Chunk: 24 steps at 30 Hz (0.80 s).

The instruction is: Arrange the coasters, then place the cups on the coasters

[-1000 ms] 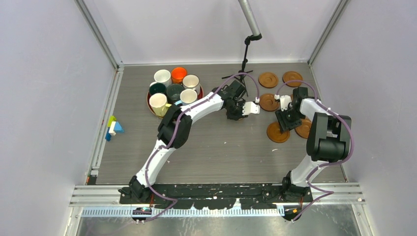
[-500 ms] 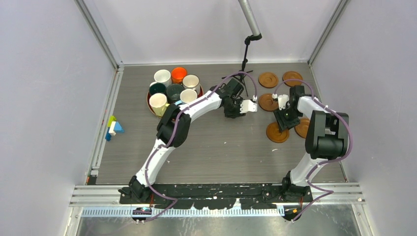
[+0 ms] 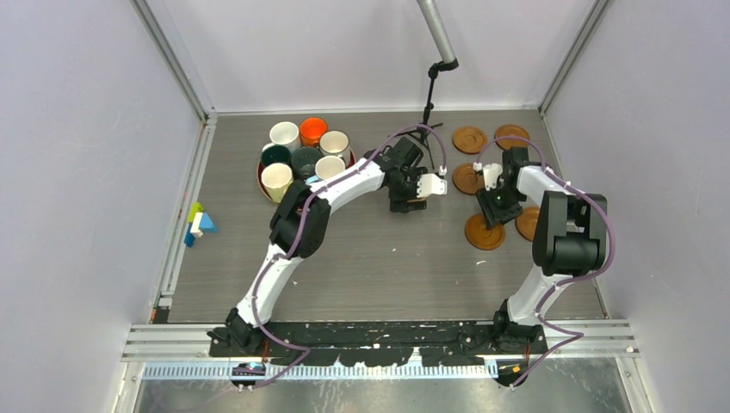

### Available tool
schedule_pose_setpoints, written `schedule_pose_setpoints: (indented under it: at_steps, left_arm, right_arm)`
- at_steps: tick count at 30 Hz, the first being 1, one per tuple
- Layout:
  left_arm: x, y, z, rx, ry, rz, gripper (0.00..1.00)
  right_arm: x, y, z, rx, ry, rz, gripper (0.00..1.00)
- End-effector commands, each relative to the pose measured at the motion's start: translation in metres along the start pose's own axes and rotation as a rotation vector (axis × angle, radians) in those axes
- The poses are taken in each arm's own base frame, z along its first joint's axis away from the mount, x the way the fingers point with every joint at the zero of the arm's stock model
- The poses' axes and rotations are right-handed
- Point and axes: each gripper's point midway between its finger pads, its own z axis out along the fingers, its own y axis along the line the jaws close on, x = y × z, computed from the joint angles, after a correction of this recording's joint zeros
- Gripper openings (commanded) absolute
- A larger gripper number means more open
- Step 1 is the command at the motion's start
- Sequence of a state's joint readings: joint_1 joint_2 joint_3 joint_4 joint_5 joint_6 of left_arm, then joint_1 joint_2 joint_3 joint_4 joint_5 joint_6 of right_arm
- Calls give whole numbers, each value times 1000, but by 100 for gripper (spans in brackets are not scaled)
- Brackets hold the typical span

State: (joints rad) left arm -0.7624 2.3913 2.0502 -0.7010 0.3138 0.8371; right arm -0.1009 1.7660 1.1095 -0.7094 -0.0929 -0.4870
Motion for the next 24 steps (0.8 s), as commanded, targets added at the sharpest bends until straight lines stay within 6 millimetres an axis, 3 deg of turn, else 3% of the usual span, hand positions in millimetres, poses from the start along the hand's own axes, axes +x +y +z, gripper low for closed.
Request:
schedule_pose_setpoints:
  at_steps: [1, 11, 17, 20, 24]
  left_arm:
    - [-26, 11, -43, -66, -60, -6, 70]
    - [-40, -2, -68, -56, -123, -89, 76]
    - [-43, -17, -88, -35, -137, -146, 85]
    - [-43, -22, -106, -55, -152, -172, 93]
    - [-40, -26, -134, -75, -173, -239, 97]
  right_arm:
    - [-14, 24, 13, -86, -30, 11, 50]
    - [-27, 30, 15, -96, -40, 10, 50]
    - [-36, 28, 10, -87, -54, 10, 50]
    - [-40, 26, 1, -74, -66, 1, 50]
    - [-39, 22, -13, -54, -69, -22, 52]
